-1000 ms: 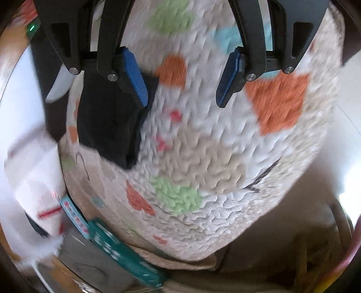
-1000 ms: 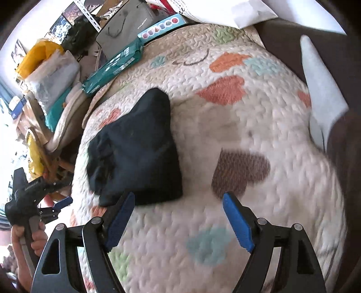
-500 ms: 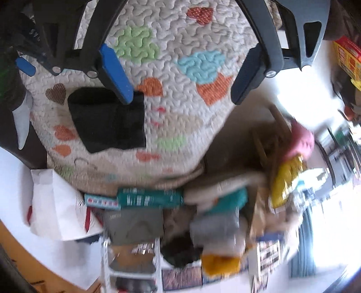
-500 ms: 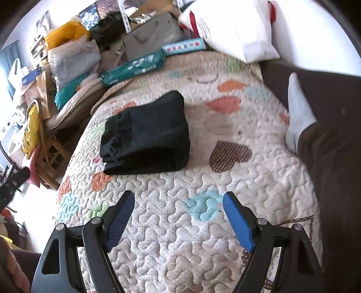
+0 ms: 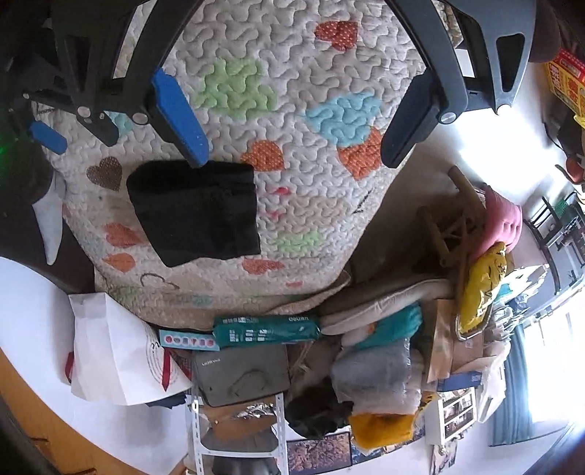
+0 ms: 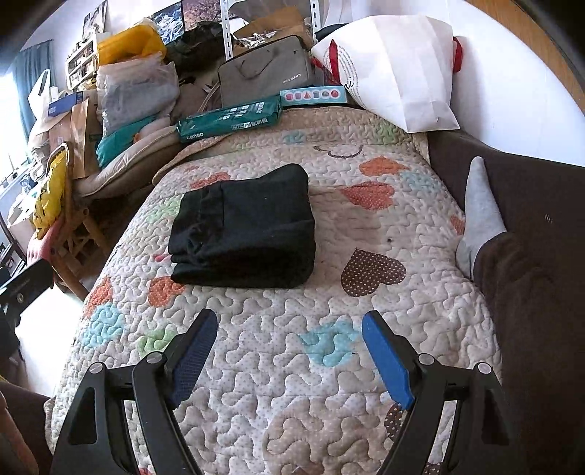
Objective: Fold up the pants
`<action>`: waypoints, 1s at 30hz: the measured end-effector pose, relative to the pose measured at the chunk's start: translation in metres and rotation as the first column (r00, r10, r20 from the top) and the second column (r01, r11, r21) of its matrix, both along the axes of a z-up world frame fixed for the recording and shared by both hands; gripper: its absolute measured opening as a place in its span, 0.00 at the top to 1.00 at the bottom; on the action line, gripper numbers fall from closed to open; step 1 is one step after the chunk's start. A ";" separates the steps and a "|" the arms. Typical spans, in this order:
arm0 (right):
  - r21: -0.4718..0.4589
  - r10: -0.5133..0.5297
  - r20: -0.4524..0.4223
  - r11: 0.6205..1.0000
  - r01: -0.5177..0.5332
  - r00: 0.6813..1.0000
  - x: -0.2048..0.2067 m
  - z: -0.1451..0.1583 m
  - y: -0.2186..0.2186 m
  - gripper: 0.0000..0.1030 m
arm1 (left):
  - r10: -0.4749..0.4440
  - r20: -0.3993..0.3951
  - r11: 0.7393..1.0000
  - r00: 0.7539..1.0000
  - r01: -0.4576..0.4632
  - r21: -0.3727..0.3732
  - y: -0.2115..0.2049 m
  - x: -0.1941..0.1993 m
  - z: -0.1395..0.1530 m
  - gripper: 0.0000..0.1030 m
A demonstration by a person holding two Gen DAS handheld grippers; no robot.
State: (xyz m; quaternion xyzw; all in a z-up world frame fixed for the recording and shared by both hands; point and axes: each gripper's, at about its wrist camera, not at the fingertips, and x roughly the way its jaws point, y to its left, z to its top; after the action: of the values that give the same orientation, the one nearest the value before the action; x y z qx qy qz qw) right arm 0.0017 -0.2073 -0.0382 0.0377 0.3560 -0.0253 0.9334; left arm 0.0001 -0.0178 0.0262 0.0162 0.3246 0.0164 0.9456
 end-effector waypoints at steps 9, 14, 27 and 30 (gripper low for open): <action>-0.007 0.005 -0.018 1.000 -0.005 1.000 0.003 -0.006 0.002 0.16 | -0.033 -0.048 0.999 0.998 0.032 -0.037 -0.002 0.003 -0.009 0.08; -0.004 0.002 -0.025 1.000 -0.002 1.000 0.004 -0.008 0.001 0.16 | -0.034 -0.054 0.999 0.998 0.031 -0.040 -0.001 0.003 -0.012 0.08; -0.024 0.004 -0.007 1.000 -0.004 1.000 0.003 -0.006 0.003 0.16 | 0.028 0.156 1.000 0.987 -0.027 -0.003 0.003 -0.018 0.019 0.00; -0.025 0.006 -0.002 1.000 -0.006 1.000 0.002 -0.005 0.003 0.16 | 0.028 0.170 0.999 0.985 -0.022 -0.036 0.007 -0.019 0.030 0.00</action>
State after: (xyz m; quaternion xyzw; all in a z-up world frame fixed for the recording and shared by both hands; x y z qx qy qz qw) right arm 0.0038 -0.2042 -0.0434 0.0247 0.3568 -0.0269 0.9335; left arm -0.0190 -0.0108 0.0564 -0.0055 0.2431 0.0242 0.9697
